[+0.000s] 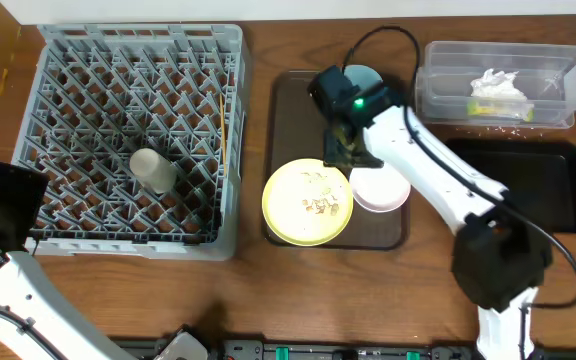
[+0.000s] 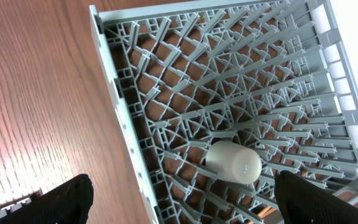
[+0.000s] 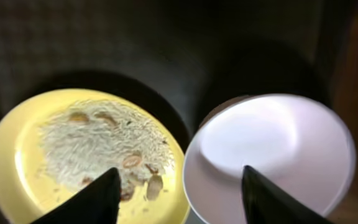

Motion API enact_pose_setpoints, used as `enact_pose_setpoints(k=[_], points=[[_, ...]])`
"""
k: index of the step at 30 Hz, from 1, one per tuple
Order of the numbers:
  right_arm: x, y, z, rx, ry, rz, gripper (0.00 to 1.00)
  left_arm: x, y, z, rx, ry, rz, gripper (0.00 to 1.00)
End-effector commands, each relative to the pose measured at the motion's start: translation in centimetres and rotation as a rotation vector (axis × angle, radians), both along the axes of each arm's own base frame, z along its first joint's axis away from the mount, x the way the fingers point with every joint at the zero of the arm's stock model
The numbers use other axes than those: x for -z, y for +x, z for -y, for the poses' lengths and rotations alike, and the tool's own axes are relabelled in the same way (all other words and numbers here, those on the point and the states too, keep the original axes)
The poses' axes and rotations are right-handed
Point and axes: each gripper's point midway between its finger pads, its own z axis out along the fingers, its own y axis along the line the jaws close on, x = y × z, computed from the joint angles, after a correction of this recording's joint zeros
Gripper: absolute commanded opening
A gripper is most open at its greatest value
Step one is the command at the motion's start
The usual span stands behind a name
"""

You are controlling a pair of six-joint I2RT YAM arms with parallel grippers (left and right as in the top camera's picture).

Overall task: Sort waste into correct bins and load items into the dishwasher
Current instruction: 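Reach the right gripper to the tray and grasp the pink bowl rim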

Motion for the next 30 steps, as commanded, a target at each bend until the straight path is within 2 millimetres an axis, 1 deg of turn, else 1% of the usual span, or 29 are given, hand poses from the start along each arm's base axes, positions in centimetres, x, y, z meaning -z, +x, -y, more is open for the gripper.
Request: enact_pose_setpoints(k=[1, 3, 5, 7, 10, 14, 17, 24, 27, 30], points=[[2.0, -0.3, -0.2, 0.066, -0.011, -0.043, 0.56, 0.0, -0.1, -0.2, -0.009, 0.002, -0.003, 0.94], [2.9, -0.1, 0.0, 0.098, -0.020, -0.056, 0.52, 0.0, -0.1, -0.2, -0.009, 0.002, -0.003, 0.94], [3.6, 0.2, 0.2, 0.115, -0.023, -0.060, 0.42, 0.0, -0.1, -0.2, -0.009, 0.002, -0.003, 0.94], [4.1, 0.4, 0.6, 0.145, -0.040, -0.060, 0.36, 0.0, -0.1, -0.2, -0.009, 0.002, -0.003, 0.94], [5.0, 0.6, 1.3, 0.169, -0.072, -0.061, 0.36, 0.0, -0.1, -0.2, -0.009, 0.002, -0.003, 0.94], [5.7, 0.5, 1.4, 0.169, -0.084, -0.076, 0.33, 0.0, -0.1, -0.2, -0.009, 0.002, -0.003, 0.94], [5.8, 0.4, 1.3, 0.166, -0.086, -0.076, 0.29, 0.0, -0.1, -0.2, -0.009, 0.002, -0.003, 0.94], [5.8, 0.5, 1.6, 0.170, -0.098, -0.068, 0.28, 0.0, -0.1, -0.2, -0.009, 0.002, -0.003, 0.94], [6.0, 0.5, 2.0, 0.210, -0.113, -0.060, 0.27, 0.0, -0.1, -0.2, -0.009, 0.002, -0.003, 0.94], [6.2, 0.2, 2.0, 0.220, -0.114, -0.069, 0.26, 0.0, -0.1, -0.2, -0.009, 0.002, -0.003, 0.94]])
